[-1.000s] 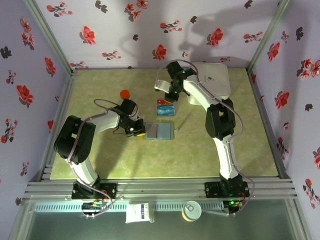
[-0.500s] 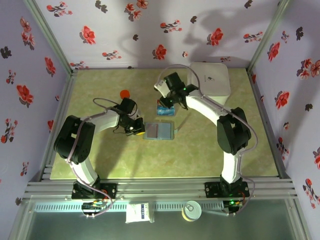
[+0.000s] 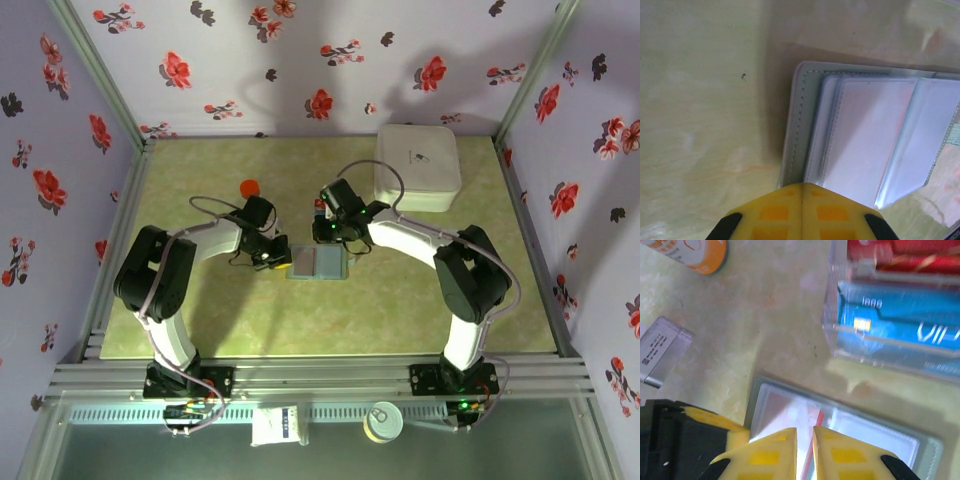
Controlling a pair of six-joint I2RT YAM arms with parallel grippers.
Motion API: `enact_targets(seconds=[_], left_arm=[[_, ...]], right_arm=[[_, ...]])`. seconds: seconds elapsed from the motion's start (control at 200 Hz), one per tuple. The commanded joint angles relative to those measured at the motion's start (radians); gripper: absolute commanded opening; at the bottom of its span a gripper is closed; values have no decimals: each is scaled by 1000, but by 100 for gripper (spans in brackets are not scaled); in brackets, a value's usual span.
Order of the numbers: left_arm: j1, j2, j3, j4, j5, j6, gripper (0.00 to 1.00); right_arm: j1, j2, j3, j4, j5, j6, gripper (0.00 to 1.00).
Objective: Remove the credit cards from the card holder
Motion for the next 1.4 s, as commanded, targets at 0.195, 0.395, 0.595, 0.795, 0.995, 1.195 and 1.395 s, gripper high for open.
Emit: enact_targets(seconds=[0.195,0.395,0.595,0.795,0.995,1.195,1.395], left_arm=[[8,7,-7,0,34,21,0],[8,-1,-14,4,35,16,0],[8,-1,-25,13,37,10,0],[6,-7,-35,18,39,4,0],[5,-2,-38,28,38,3,0],[5,-1,-33,25,39,-1,0],[5,9,-30,13,37,11,0]], right_arm=[[20,9,-60,56,-149,225,23],[24,39,-70,79,-185,261,27],[28,78,-68,90,-222,277,29],[36,99,-64,87,-232,283,28],[40,120,-53,79,-231,276,28],[41,137,-29,18,-199,242,27],[41,138,-11,-41,-160,213,27]])
